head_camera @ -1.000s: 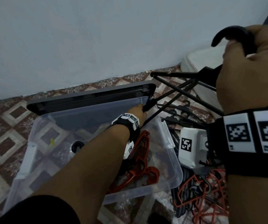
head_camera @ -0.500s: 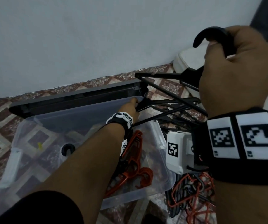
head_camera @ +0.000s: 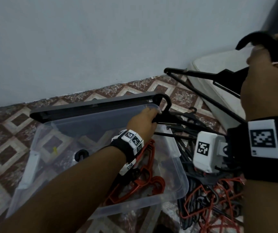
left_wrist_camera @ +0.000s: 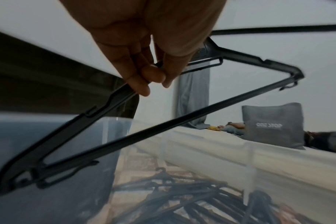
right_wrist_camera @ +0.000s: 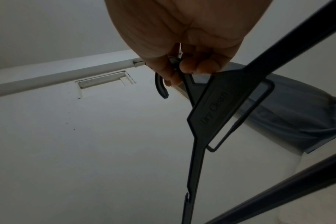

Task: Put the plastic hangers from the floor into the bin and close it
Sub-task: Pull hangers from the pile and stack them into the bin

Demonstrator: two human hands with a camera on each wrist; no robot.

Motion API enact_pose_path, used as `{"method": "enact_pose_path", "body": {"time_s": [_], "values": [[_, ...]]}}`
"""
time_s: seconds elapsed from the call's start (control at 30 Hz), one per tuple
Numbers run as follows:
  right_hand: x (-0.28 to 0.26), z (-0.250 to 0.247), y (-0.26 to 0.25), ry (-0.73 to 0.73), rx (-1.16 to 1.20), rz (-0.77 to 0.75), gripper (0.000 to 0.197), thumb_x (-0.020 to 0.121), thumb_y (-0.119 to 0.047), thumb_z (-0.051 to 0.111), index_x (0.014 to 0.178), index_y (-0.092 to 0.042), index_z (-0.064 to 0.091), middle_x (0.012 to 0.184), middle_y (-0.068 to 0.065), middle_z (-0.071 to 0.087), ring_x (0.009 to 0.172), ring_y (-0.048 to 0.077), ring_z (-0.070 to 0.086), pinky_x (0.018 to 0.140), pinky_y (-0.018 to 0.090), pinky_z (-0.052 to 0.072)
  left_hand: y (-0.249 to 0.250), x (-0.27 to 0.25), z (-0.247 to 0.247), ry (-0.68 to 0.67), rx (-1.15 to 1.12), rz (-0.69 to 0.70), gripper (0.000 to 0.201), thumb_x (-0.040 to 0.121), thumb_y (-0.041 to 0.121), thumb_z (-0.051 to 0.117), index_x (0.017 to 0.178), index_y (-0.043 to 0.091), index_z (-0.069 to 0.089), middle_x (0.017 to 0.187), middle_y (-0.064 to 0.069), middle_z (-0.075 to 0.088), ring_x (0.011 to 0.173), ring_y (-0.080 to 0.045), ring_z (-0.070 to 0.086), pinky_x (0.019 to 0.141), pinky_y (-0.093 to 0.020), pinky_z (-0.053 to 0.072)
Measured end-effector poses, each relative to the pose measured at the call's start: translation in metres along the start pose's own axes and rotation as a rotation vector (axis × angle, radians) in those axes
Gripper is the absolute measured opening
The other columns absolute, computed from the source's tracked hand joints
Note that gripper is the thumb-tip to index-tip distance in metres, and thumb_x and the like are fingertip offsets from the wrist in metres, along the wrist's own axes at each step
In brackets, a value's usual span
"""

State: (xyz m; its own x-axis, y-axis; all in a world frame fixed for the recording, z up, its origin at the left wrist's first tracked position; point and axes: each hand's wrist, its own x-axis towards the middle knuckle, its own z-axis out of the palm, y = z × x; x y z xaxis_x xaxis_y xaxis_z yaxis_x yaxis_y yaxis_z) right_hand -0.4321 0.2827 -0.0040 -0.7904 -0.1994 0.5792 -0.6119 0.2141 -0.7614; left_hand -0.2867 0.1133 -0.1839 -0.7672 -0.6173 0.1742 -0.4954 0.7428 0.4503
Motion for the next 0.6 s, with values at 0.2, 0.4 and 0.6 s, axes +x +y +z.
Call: {"method": "enact_pose_path", "body": {"time_s": [0.2,0.4,0.6], "values": [[-0.026,0.007,-0.036,-0.351,-0.083,-0.1,0.035,0.088,-0.052,0.054,0.103,-0.024,0.07,0.076,-0.006,0.068,0.074,0.016,0.067,0.073,0.025,0.054,0.01,-0.042,-0.085,0.087,0.182,0.143,0.02,0.087,0.028,0.056,0.107,0.029,0.059,0.084,0.006,0.054,0.07,-0.022,0.057,0.056,-0.028,0.035],[-0.072,0.035,-0.082,-0.731,0.003,-0.188,0.041,0.089,-0.059,0.056,0.086,-0.02,0.069,0.077,-0.004,0.066,0.075,0.016,0.062,0.067,0.029,0.045,0.011,-0.069,-0.158,0.106,0.272,0.13,0.017,0.083,0.026,0.061,0.099,0.022,0.065,0.088,-0.006,0.069,0.079,-0.032,0.063,0.06,-0.031,0.042],[-0.09,0.054,-0.09,-0.738,-0.06,-0.245,0.021,0.088,-0.034,0.066,0.098,-0.015,0.068,0.095,0.006,0.069,0.088,0.025,0.062,0.073,0.031,0.048,-0.011,-0.097,-0.173,0.228,0.057,0.168,0.033,0.083,0.023,0.067,0.113,0.018,0.056,0.112,-0.001,0.052,0.08,-0.011,0.055,0.073,-0.02,0.042]]}}
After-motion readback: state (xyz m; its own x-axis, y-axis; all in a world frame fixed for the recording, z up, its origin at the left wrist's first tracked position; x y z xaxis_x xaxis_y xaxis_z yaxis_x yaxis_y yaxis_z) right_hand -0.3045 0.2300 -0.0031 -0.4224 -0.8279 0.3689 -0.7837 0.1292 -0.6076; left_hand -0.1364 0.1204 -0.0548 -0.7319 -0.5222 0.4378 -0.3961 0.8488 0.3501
